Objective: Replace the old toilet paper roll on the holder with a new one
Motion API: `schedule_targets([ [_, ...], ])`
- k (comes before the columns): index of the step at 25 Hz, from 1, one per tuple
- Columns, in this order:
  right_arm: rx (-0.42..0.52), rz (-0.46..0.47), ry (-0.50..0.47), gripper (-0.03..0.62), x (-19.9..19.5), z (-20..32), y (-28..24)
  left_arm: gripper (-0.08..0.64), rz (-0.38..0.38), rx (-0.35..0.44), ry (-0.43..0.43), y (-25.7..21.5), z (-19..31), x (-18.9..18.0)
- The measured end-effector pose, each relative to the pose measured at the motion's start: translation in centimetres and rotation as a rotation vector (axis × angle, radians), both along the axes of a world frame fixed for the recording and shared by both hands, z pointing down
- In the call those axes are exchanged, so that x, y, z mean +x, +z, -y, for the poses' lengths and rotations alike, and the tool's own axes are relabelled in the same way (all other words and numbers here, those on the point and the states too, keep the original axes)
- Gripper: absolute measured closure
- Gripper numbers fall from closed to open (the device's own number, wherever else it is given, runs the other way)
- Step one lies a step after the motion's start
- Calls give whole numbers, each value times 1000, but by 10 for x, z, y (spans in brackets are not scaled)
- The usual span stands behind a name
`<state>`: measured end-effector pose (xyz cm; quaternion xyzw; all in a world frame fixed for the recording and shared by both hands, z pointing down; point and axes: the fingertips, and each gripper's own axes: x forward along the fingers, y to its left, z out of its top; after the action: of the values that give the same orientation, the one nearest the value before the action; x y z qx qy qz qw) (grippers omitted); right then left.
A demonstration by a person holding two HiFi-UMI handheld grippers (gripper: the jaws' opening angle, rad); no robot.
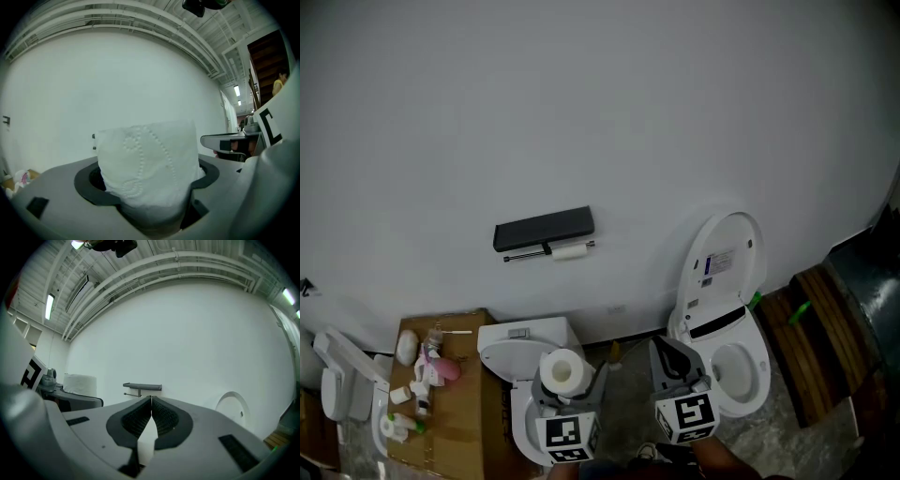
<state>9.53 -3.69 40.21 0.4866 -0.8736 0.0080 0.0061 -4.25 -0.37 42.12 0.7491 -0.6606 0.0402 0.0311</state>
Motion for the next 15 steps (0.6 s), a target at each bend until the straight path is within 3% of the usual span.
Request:
schedule_targets([
  [6,-13,3,-44,574,-8,32,9,101,-4,-13,-35,7,28,-3],
  [15,-27,-63,-64,574,-38,98,23,101,-31,-8,-37,20,102,-28],
])
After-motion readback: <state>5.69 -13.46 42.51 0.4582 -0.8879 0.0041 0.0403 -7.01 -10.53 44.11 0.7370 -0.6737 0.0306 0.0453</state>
